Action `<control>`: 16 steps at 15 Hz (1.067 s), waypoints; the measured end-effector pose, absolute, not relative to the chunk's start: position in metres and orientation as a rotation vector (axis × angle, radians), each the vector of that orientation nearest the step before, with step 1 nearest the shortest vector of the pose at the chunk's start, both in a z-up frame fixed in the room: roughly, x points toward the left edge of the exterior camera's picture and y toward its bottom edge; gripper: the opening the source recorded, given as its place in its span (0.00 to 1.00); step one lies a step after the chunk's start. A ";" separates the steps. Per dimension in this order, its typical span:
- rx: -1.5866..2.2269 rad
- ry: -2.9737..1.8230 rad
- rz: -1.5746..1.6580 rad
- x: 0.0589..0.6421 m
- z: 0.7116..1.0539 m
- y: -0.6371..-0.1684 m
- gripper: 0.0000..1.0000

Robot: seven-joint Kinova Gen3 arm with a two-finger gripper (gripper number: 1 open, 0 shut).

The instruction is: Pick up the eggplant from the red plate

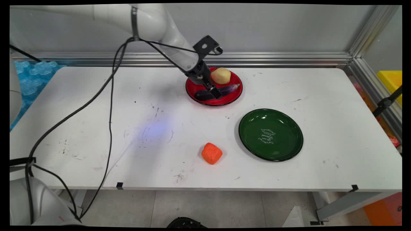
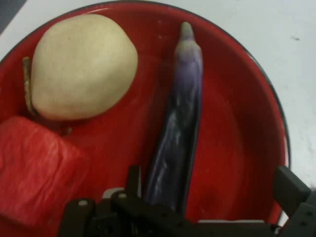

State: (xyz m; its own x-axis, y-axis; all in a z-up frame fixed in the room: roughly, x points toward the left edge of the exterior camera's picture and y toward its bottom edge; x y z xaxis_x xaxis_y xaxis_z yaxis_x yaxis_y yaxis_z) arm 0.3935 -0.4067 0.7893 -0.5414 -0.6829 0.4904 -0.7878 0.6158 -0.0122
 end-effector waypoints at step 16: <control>1.178 -2.441 0.350 0.372 0.747 -0.446 0.00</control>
State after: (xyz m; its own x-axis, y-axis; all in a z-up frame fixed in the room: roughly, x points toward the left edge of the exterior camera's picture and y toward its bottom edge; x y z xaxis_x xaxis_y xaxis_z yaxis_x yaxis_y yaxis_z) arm 0.3721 -0.4457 0.7470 -0.5612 -0.6875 0.4609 -0.7894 0.6120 -0.0481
